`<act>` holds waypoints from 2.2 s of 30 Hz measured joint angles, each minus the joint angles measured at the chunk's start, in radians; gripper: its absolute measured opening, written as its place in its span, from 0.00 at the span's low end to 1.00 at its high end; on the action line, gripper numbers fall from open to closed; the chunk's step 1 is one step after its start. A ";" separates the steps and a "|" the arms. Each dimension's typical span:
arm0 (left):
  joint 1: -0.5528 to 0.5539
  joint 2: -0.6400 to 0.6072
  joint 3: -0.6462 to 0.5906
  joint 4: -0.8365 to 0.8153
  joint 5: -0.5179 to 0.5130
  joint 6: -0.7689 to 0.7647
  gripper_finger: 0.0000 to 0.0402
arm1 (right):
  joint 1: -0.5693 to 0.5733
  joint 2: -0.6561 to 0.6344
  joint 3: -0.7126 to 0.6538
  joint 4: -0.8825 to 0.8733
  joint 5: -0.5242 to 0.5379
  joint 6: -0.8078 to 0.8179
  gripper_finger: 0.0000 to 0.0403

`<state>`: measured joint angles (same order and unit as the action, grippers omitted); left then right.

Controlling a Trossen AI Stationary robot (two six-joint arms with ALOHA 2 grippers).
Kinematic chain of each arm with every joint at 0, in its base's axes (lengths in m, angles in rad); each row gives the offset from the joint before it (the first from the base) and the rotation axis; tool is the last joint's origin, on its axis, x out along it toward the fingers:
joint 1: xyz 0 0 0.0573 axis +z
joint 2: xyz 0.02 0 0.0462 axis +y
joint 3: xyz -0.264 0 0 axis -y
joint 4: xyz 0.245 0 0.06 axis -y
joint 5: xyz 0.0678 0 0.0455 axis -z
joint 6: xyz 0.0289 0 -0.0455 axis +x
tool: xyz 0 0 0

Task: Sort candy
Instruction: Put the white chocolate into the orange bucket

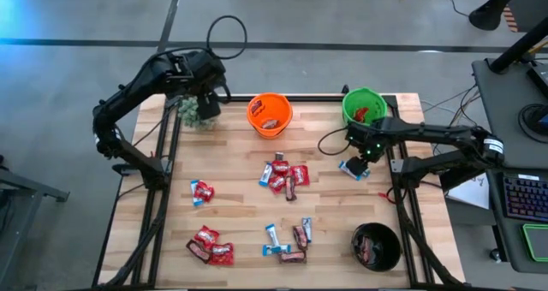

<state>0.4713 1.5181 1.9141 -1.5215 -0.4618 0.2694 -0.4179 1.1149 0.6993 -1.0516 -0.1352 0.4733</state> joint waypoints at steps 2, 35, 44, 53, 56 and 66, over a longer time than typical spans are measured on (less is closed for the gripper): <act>0.000 0.000 0.000 -0.009 0.000 0.002 0.52 | 0.000 0.000 -0.023 0.014 0.000 0.005 0.57; 0.000 -0.005 0.002 -0.045 0.000 0.028 0.52 | 0.000 0.000 -0.165 0.176 0.003 0.132 0.28; 0.000 -0.006 0.002 -0.050 0.000 0.037 0.52 | 0.000 0.000 -0.189 0.178 -0.005 0.224 0.05; 0.000 -0.007 0.002 -0.050 0.001 0.041 0.52 | 0.000 0.000 -0.093 0.088 0.003 0.227 0.02; 0.000 -0.009 0.002 -0.050 0.001 0.041 0.52 | 0.000 -0.001 -0.026 0.041 0.004 0.227 0.02; 0.014 -0.009 0.002 -0.050 -0.002 0.030 0.52 | -0.021 -0.002 0.286 0.025 0.073 0.198 0.02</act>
<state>0.4854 1.5089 1.9162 -1.5715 -0.4639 0.2997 -0.4392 1.1133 0.9856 -1.0264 -0.0627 0.6715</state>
